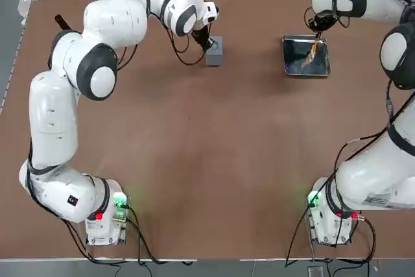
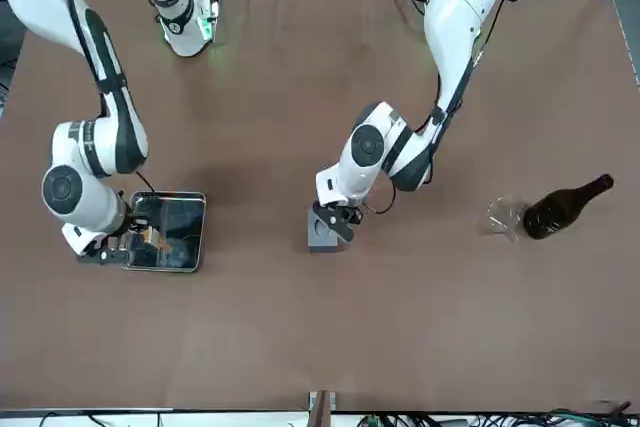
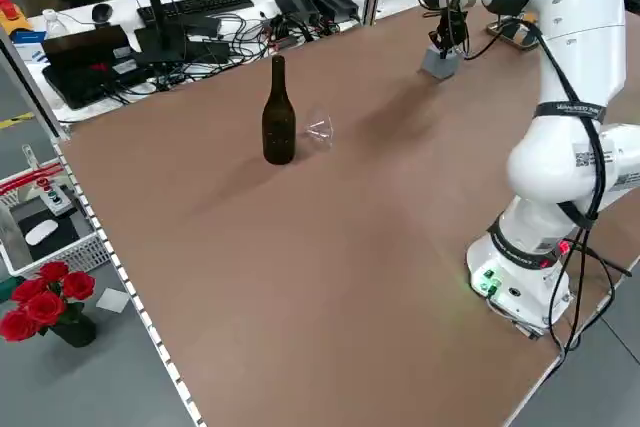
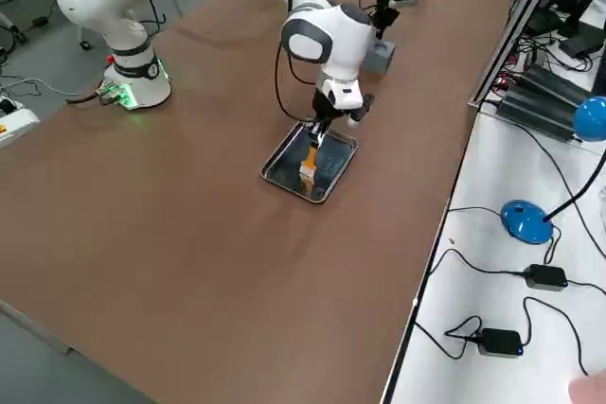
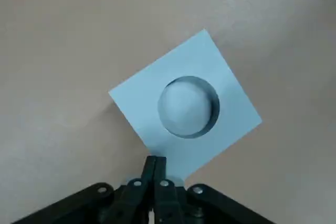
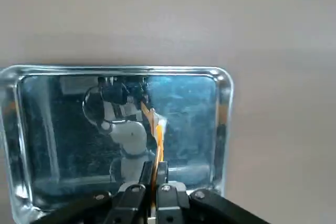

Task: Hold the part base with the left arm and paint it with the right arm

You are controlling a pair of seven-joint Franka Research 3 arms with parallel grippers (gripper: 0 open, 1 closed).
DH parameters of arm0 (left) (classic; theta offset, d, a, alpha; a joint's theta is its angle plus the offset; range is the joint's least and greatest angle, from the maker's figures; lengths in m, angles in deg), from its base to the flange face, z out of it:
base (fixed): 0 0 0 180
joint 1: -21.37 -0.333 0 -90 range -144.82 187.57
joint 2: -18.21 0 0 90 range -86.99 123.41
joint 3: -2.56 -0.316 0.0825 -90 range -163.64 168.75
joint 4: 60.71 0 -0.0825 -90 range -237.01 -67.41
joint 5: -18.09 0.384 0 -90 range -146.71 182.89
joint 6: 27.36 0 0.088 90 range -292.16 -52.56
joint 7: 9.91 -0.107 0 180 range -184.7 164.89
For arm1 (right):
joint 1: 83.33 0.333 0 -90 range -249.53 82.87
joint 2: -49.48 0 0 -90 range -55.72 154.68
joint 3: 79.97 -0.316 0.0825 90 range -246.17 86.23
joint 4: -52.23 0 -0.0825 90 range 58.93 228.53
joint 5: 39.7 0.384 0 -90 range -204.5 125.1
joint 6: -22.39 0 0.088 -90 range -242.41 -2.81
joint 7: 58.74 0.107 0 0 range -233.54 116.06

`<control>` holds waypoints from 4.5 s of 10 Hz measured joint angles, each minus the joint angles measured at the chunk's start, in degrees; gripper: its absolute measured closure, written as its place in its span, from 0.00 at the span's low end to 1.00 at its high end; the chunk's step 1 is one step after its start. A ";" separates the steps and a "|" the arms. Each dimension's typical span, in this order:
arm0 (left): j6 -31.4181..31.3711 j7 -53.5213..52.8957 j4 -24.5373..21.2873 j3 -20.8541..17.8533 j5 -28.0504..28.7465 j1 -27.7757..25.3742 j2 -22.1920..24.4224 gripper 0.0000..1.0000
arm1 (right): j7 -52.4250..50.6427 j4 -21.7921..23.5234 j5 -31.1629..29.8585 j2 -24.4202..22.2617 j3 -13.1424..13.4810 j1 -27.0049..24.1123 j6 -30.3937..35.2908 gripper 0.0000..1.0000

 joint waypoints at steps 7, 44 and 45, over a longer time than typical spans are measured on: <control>0.00 0.00 0.00 0.00 0.00 0.00 0.00 0.96 | 12.79 0.45 0.59 0.46 -9.22 0.48 1.27 0.96; 0.00 0.00 0.03 0.00 0.00 0.01 -0.01 0.95 | -112.81 -15.94 87.38 16.16 5.82 -1.15 13.14 0.96; 0.00 0.00 0.03 0.00 0.00 0.01 -0.01 0.95 | -117.70 -15.94 89.80 17.39 5.60 -0.83 13.35 0.96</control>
